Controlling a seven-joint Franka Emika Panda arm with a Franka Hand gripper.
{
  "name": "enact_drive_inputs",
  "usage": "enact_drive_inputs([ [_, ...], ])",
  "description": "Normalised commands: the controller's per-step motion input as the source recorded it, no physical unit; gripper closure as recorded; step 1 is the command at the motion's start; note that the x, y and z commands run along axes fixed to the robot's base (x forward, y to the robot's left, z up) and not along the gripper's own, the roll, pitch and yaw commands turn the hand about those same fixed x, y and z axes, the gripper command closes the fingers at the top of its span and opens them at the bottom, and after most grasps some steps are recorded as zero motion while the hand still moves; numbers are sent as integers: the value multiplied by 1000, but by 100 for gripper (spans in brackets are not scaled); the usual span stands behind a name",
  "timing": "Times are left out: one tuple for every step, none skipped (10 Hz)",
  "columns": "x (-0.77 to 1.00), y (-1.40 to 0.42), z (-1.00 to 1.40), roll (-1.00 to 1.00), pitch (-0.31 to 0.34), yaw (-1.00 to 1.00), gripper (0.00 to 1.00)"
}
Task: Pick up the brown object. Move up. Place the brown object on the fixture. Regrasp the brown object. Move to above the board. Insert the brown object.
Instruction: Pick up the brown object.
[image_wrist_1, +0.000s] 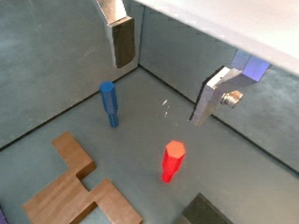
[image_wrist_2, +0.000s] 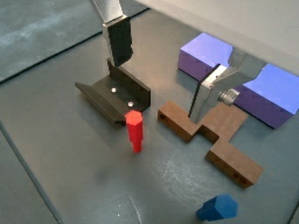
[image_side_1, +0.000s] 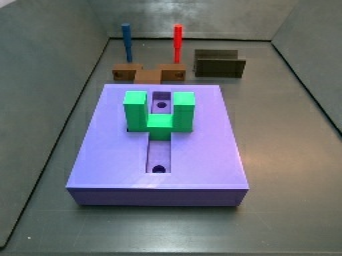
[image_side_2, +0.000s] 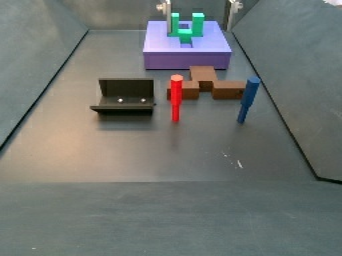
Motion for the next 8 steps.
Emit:
enact_drive_inputs([
  [0, 0, 0, 0, -7, 0, 0],
  [-17, 0, 0, 0, 0, 0, 0],
  [0, 0, 0, -9, 0, 0, 0],
  [-14, 0, -23, 0, -17, 0, 0],
  [-26, 0, -80, -19, -61, 0, 0],
  [-17, -120, -66, -33, -74, 0, 0],
  [-120, -534, -180, 0, -124, 74, 0],
  [-83, -680, -189, 0, -130, 63, 0],
])
